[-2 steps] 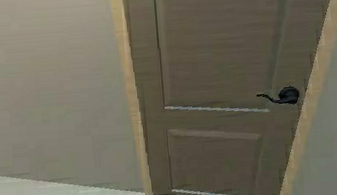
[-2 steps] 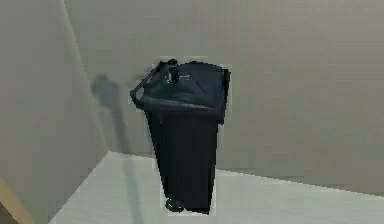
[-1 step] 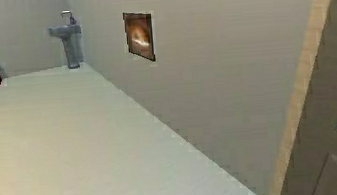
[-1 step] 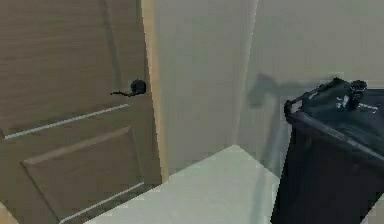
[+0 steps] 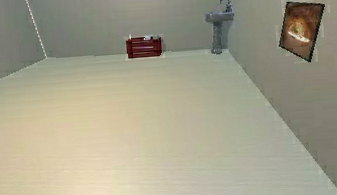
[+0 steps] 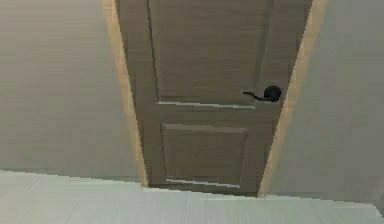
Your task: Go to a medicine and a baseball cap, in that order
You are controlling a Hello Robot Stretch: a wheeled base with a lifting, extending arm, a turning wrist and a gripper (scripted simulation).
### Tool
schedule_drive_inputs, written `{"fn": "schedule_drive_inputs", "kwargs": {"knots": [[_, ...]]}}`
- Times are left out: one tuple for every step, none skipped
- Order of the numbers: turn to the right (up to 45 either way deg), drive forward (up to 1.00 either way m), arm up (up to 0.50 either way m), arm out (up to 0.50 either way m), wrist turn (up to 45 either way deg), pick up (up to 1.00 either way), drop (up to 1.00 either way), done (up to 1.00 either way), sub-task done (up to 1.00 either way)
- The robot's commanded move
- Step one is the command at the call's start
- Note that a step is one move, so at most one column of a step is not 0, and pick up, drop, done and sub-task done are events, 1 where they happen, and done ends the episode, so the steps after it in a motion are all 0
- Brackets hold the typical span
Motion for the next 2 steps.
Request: {"fn": "schedule_drive_inputs", "kwargs": {"knots": [[0.0,1.00,0.00,0.00,0.0,0.00,0.00,0.00,0.00],[0.0,1.00,0.00,0.00,0.0,0.00,0.00,0.00,0.00]]}}
